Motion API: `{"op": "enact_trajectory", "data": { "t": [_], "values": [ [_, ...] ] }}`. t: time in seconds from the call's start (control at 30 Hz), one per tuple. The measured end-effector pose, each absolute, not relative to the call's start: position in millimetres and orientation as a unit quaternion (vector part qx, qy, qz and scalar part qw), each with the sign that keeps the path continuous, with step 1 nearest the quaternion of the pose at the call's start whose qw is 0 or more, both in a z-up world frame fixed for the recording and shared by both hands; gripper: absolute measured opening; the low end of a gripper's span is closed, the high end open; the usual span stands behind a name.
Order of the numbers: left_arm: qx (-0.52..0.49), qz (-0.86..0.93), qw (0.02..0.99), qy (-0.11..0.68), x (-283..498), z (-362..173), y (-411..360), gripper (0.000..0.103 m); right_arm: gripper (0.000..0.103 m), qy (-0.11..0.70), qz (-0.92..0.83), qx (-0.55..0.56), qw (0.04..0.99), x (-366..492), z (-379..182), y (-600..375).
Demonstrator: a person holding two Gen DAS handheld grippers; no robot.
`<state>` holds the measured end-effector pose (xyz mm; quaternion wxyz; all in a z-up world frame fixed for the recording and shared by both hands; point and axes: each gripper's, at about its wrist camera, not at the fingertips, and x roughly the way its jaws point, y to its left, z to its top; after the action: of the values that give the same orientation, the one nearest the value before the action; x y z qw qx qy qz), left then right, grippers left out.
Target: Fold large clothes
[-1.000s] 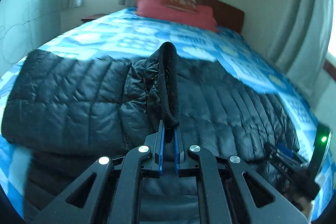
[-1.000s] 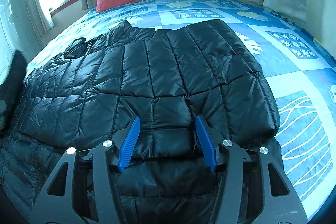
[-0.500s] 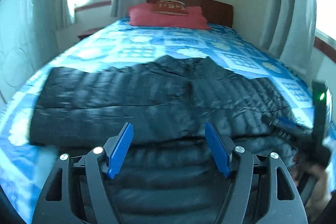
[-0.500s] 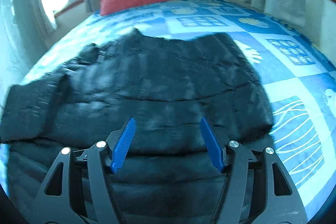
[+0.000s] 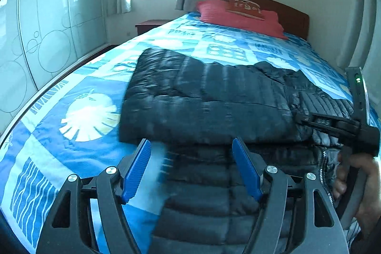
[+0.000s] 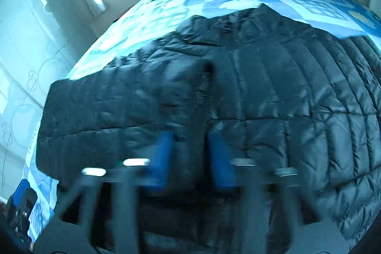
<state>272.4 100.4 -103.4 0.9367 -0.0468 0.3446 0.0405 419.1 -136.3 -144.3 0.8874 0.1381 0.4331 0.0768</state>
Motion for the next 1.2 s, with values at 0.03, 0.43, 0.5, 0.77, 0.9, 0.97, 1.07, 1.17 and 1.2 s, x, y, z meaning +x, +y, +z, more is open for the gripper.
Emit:
{"op": "enact_trajectory", "data": {
  "t": [0.03, 0.43, 0.5, 0.77, 0.9, 0.97, 1.07, 1.17, 1.2],
  "values": [
    [-0.047, 0.041, 0.937, 0.343, 271.7, -102.5, 103.3, 0.070, 0.018, 0.421, 0.076, 0.140, 0.893, 413.3, -136.4, -141.3],
    [-0.052, 0.039, 0.939, 0.338, 284.3, -96.7, 110.8, 0.070, 0.018, 0.378, -0.068, 0.112, 0.917, 371.0, -103.8, -293.4],
    [-0.046, 0.036, 0.939, 0.338, 289.8, -96.6, 105.7, 0.070, 0.018, 0.382, -0.088, 0.115, 0.913, 368.5, -109.8, -316.3],
    [-0.020, 0.028, 0.935, 0.352, 330.9, -104.7, 86.5, 0.070, 0.037, 0.389, -0.130, 0.128, 0.903, 363.8, -128.5, -346.9],
    [-0.004, 0.039, 0.934, 0.354, 361.4, -109.1, 80.9, 0.070, 0.042, 0.345, -0.109, 0.110, 0.926, 354.3, -113.5, -325.1],
    [0.000, 0.052, 0.928, 0.369, 378.7, -119.5, 81.9, 0.070, 0.042, 0.362, -0.080, 0.096, 0.924, 363.1, -122.8, -311.5],
    [0.014, 0.074, 0.909, 0.410, 399.5, -144.2, 87.2, 0.072, 0.042, 0.420, -0.066, 0.076, 0.902, 379.5, -158.2, -302.8],
    [0.007, 0.065, 0.901, 0.429, 404.5, -157.3, 92.8, 0.072, 0.042, 0.420, -0.063, 0.074, 0.902, 380.8, -161.9, -301.9],
    [0.004, 0.065, 0.902, 0.428, 402.3, -153.8, 94.7, 0.072, 0.042, 0.418, -0.062, 0.079, 0.903, 380.8, -156.7, -301.8]
  ]
}}
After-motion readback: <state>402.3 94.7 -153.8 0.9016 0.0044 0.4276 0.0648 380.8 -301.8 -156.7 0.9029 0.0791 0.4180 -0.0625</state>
